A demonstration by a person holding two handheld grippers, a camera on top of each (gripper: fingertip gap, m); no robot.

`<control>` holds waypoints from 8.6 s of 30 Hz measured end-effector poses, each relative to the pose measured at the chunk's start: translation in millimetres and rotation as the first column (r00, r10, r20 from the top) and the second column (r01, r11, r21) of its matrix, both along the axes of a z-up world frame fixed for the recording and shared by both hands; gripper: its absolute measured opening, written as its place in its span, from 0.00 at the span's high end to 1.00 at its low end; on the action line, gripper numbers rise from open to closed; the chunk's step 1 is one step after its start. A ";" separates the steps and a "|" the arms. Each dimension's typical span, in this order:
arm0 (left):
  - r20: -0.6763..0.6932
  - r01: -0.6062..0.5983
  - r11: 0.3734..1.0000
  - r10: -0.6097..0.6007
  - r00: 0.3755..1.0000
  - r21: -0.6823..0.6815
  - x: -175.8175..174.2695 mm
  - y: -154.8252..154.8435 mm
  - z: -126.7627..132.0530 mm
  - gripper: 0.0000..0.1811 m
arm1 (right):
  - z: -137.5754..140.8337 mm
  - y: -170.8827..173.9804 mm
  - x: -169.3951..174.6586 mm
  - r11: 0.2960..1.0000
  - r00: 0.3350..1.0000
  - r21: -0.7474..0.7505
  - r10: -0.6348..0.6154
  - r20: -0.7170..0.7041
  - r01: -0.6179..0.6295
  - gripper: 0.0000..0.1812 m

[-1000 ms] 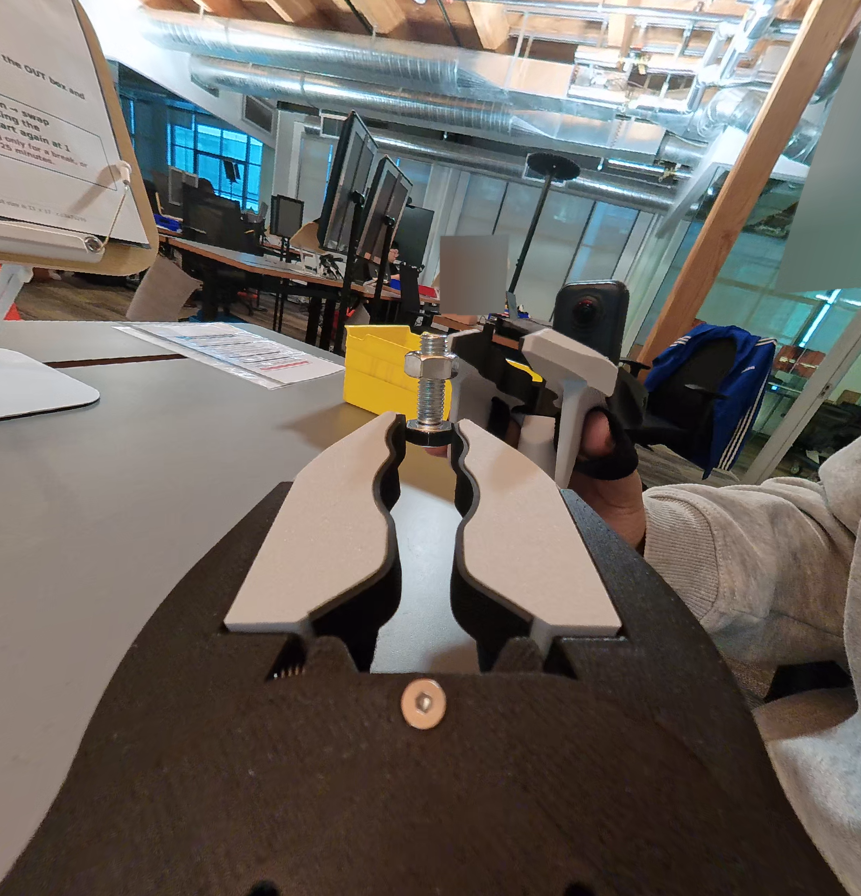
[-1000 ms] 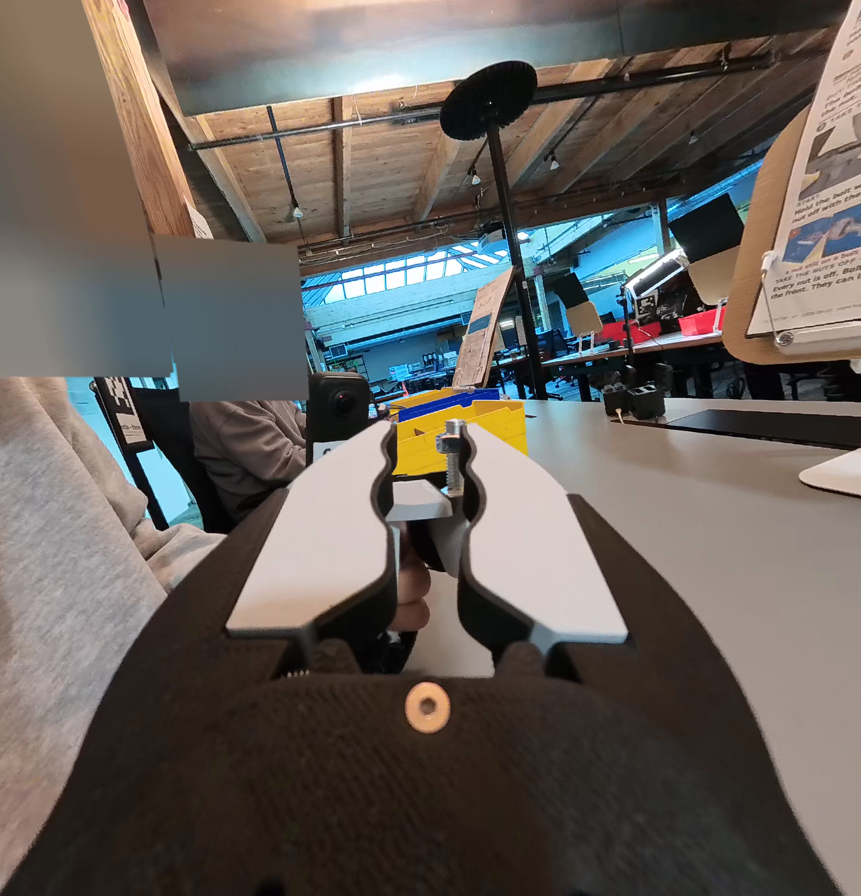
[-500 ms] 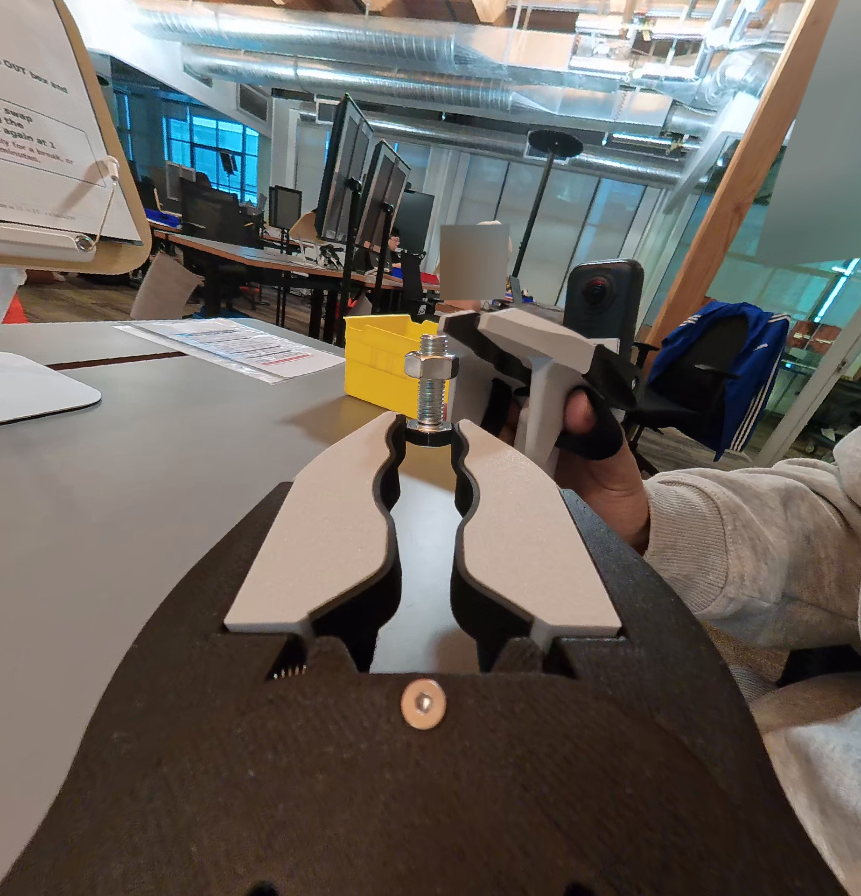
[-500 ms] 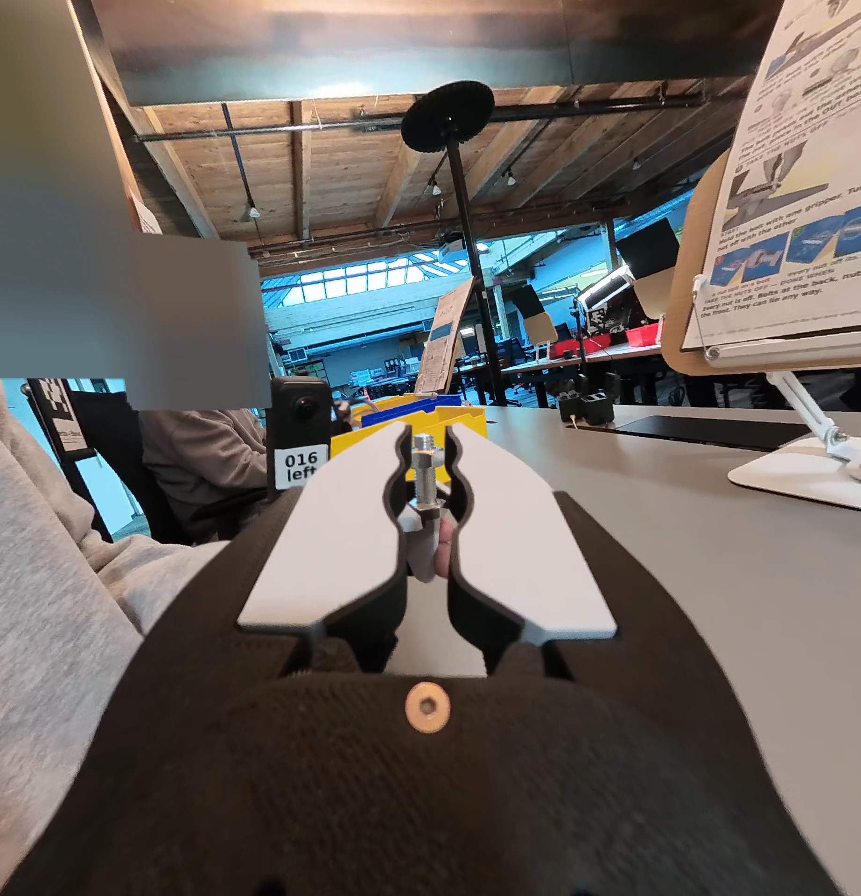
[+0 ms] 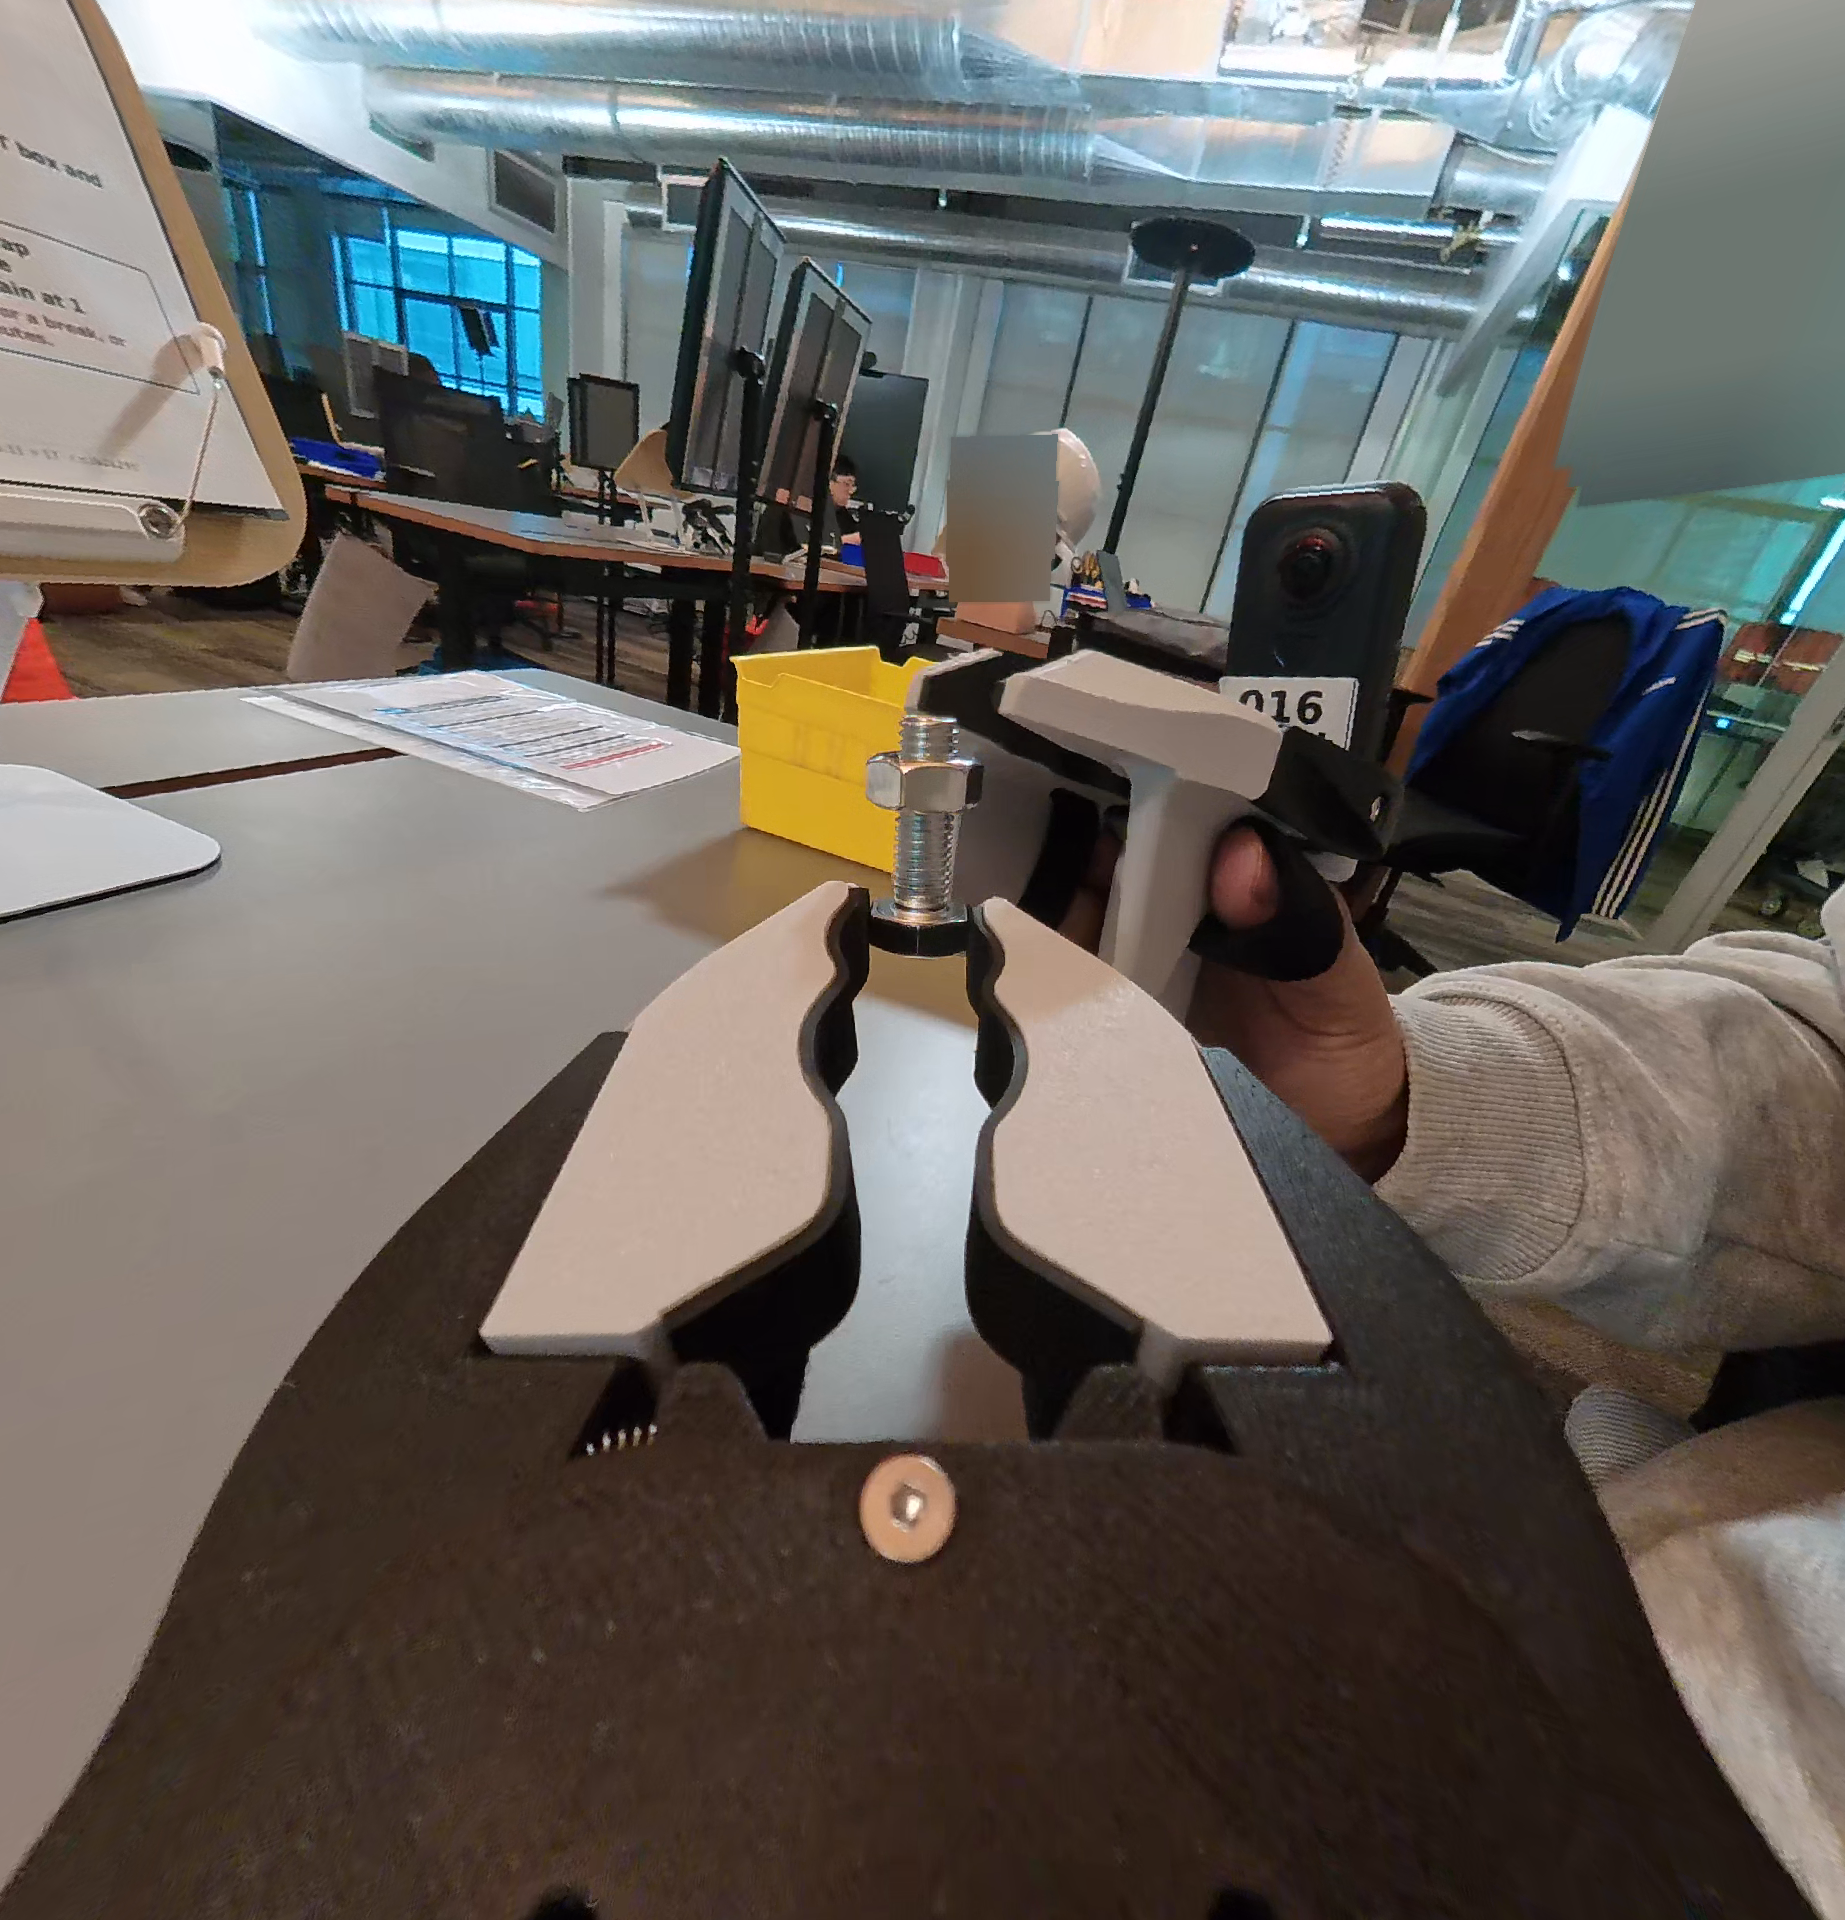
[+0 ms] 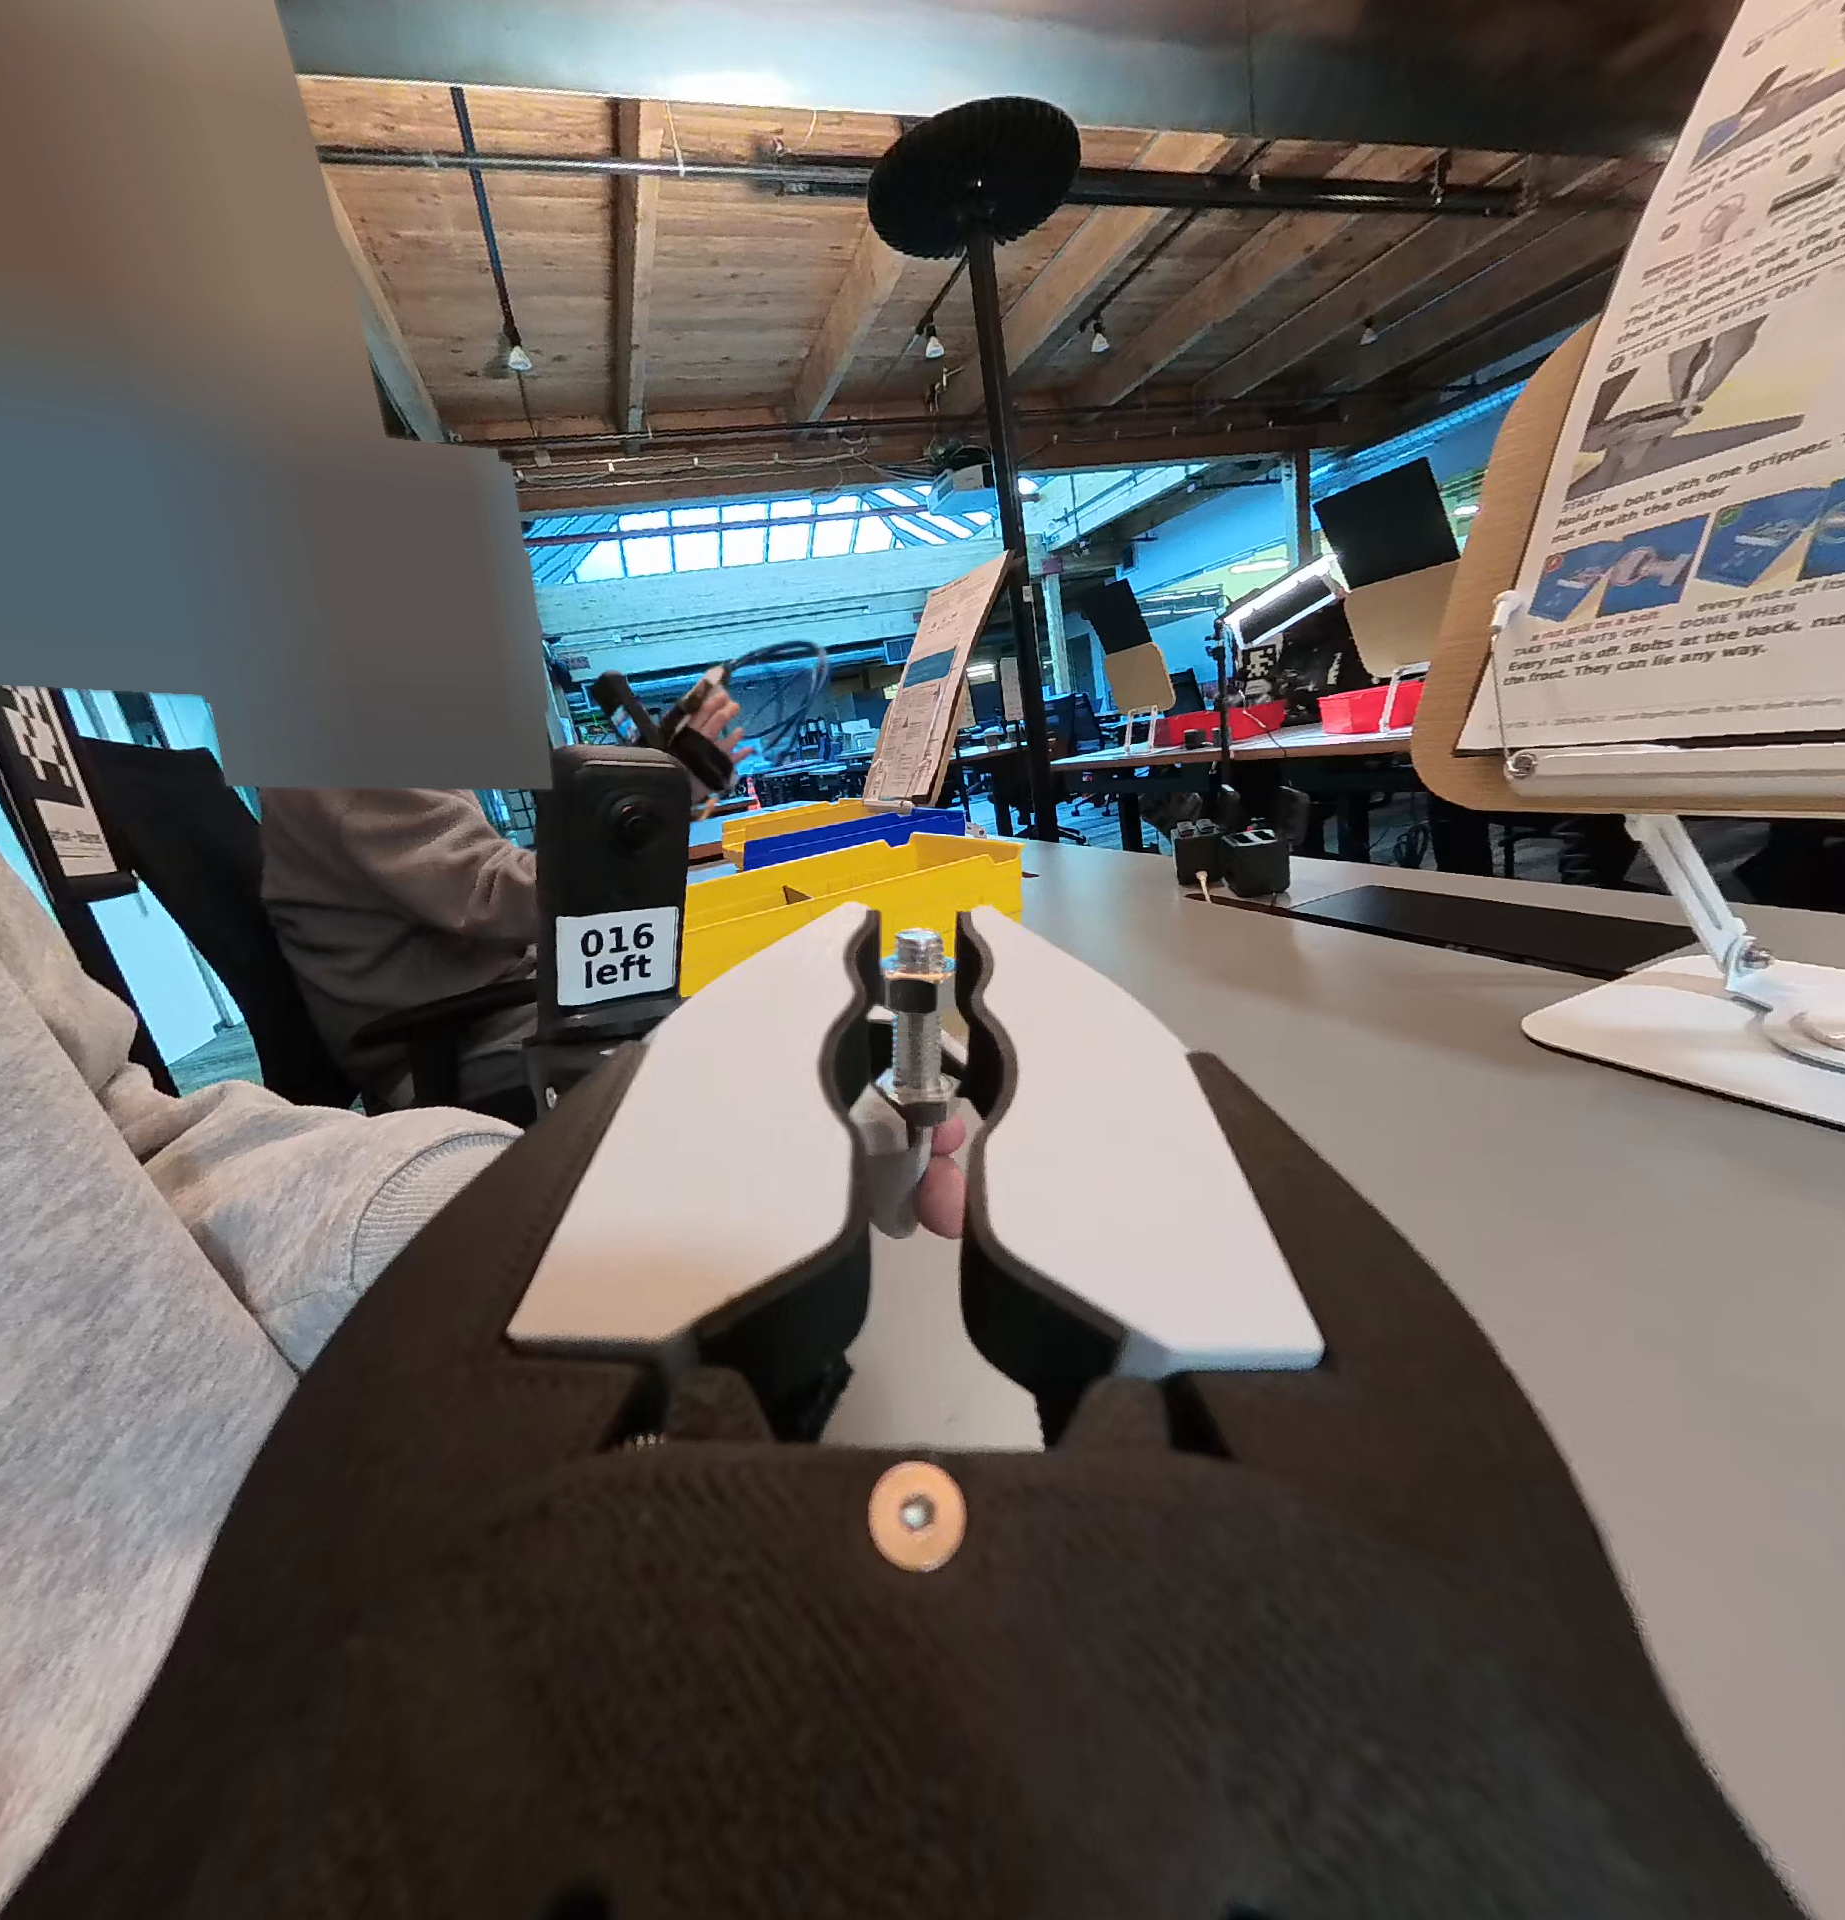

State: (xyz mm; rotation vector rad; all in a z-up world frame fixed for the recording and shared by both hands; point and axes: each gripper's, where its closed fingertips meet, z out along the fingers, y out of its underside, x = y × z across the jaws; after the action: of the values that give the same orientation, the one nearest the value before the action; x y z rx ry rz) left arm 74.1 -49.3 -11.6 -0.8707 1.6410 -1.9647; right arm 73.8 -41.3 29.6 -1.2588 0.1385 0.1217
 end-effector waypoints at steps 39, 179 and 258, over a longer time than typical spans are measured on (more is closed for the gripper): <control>-0.043 0.020 1.000 -0.019 0.999 0.022 0.8 -7.0 -7.4 0.77 | -8.3 3.7 4.1 0.995 0.997 -0.082 -0.058 0.044 0.062 0.95; -0.047 -0.245 0.964 0.241 0.969 -0.100 22.2 56.7 6.8 1.00 | -39.7 -21.2 64.6 0.790 0.846 -0.313 -0.450 0.286 0.527 1.00; -0.189 -0.189 0.570 0.538 0.821 0.800 53.8 98.1 -118.3 0.95 | -57.6 5.3 41.8 0.841 0.909 -0.362 -0.323 0.264 0.403 0.98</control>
State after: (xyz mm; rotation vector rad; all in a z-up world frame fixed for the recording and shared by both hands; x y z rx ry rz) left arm 127.8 48.8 -129.9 -1.1861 2.0340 -0.6592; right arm 115.6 -36.0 -28.0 -1.6326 0.2434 -0.3824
